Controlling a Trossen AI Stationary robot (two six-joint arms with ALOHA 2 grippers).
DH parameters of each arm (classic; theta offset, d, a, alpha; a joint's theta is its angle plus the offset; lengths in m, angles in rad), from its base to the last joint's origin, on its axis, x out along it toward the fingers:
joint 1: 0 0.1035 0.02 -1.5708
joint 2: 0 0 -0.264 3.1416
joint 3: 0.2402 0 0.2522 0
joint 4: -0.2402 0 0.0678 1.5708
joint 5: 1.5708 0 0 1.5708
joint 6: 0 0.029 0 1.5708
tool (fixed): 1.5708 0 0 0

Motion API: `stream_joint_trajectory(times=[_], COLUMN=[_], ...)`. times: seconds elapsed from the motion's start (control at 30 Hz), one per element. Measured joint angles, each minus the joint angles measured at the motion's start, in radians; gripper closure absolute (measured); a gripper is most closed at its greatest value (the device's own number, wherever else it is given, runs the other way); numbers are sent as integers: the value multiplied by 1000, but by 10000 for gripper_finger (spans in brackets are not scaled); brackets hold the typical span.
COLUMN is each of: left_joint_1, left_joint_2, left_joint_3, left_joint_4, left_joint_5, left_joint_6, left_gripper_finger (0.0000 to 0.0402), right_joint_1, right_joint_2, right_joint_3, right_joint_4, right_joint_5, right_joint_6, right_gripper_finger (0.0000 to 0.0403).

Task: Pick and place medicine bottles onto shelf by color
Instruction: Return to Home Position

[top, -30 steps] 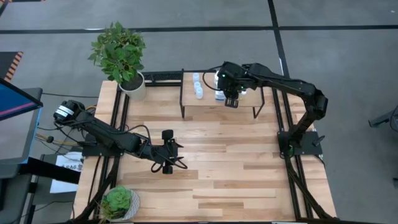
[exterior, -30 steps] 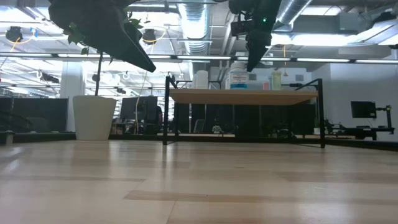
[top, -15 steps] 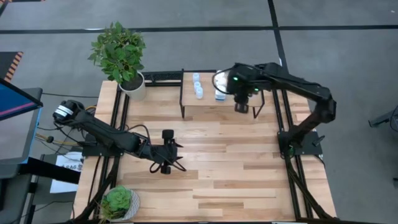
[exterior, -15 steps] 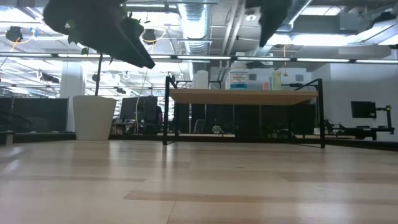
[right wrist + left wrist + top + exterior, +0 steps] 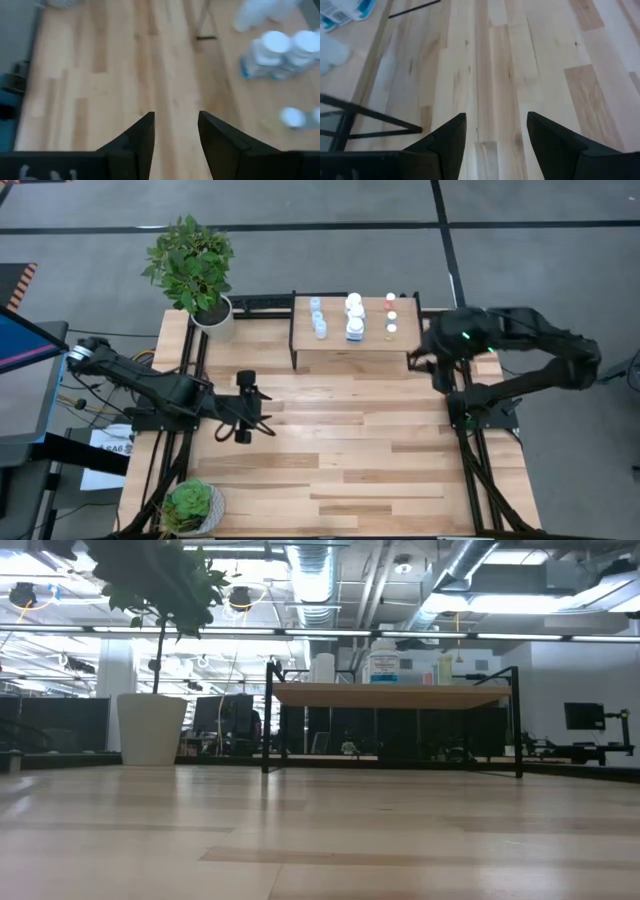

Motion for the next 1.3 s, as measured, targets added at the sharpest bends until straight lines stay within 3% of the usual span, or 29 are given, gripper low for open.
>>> stream_joint_trajectory(times=[0.13,0.27,0.47,0.63,0.77,0.93,1.07,1.3], left_joint_1=[0,2,54,169,284,379,395,390], left_joint_2=[-86,-196,-351,-428,-460,-543,-651,-825], left_joint_3=[-56,-208,-473,-587,-604,-604,-604,-604], left_joint_4=[13,147,624,821,796,685,557,440], left_joint_5=[1,4,6,7,85,97,109,130], left_joint_6=[0,9,142,219,205,199,161,121], left_gripper_finger=[203,203,203,203,203,203,203,203], right_joint_1=[111,203,288,323,333,333,332,323], right_joint_2=[-159,-287,-384,-403,-403,-403,-385,-409], right_joint_3=[-194,-374,-539,-594,-620,-650,-669,-817], right_joint_4=[158,336,529,605,663,735,756,886], right_joint_5=[1,8,24,144,173,189,250,256], right_joint_6=[75,148,182,163,156,125,65,29], right_gripper_finger=[230,230,230,230,230,230,230,230])
